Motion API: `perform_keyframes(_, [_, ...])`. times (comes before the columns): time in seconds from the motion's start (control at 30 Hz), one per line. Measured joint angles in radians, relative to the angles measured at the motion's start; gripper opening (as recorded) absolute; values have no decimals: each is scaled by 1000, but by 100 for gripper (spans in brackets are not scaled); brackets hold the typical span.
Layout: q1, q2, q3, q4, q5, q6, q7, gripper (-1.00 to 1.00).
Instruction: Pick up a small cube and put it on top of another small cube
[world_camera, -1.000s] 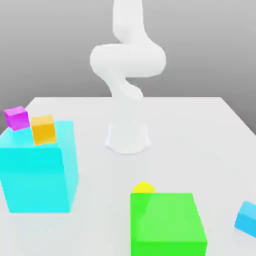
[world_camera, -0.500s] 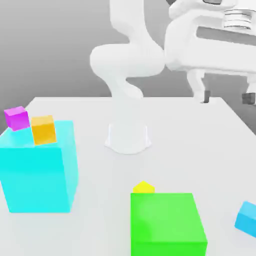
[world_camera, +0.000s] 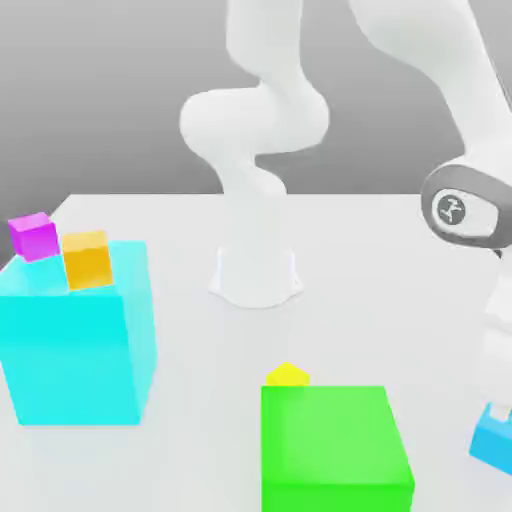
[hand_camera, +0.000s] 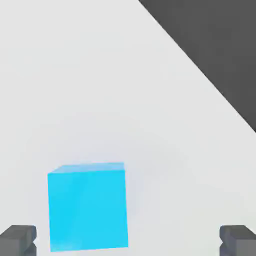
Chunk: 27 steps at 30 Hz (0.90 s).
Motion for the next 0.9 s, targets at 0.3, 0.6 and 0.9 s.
perform_keyframes(0.3, [56, 117, -66, 25, -67, 87, 48, -100])
perform_keyframes(0.6, [-81, -153, -87, -32, 56, -118, 19, -100])
perform_keyframes(0.9, [-433, -454, -308, -86, 72, -355, 185, -100])
